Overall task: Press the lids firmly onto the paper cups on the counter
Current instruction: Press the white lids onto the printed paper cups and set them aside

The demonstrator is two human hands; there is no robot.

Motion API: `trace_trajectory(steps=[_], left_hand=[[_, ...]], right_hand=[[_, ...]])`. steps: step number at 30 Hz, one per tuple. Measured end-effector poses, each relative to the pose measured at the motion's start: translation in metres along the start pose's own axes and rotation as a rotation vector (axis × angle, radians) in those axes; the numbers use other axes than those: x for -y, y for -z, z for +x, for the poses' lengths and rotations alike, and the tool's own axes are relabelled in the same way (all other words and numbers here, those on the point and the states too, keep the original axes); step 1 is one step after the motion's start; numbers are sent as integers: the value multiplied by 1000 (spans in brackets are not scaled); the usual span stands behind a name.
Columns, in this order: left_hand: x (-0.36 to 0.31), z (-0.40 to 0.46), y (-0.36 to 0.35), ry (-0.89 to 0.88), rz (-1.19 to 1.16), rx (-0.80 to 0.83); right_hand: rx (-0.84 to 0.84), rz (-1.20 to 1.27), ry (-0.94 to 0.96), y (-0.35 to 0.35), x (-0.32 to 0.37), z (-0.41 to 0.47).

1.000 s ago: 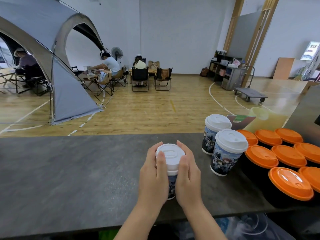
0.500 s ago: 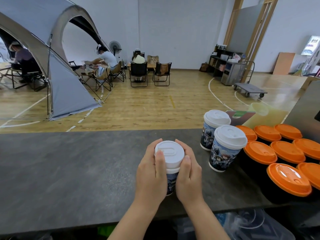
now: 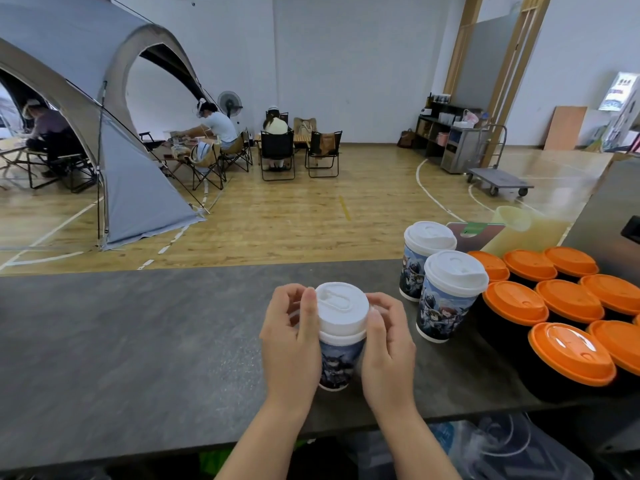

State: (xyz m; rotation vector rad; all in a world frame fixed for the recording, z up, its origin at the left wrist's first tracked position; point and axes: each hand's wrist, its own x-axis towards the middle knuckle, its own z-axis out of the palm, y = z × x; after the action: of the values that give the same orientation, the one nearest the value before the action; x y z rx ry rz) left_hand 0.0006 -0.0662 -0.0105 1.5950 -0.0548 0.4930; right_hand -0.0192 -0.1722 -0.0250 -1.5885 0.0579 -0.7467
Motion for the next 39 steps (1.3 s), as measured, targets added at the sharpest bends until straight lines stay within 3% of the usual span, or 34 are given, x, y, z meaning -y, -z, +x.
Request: trace_trajectory(steps=[5, 8, 11, 17, 23, 27, 30, 33, 36, 39], left_hand=[[-3, 3, 0, 26, 29, -31], [-7, -7, -5, 66, 16, 58], [-4, -17, -9, 7, 81, 121], [3, -17, -12, -59, 104, 83], [7, -17, -16, -80, 61, 75], [11, -20, -12, -55, -13, 121], [21, -26, -7, 25, -141, 203], [38, -33, 1, 112, -92, 251], [50, -42, 9, 195, -26, 294], [45, -45, 18, 185, -10, 223]], right_hand=[[-35, -3, -16, 2, -1, 8], [44, 13, -2, -2, -6, 9], [109, 102, -24, -8, -7, 6], [28, 115, 13, -13, -10, 4], [71, 118, 53, -10, -8, 5], [215, 142, -47, -2, -11, 4], [421, 239, -180, 18, -20, 7], [593, 220, -260, 35, -28, 8], [629, 270, -323, 37, -37, 4], [604, 262, -324, 27, -41, 0]])
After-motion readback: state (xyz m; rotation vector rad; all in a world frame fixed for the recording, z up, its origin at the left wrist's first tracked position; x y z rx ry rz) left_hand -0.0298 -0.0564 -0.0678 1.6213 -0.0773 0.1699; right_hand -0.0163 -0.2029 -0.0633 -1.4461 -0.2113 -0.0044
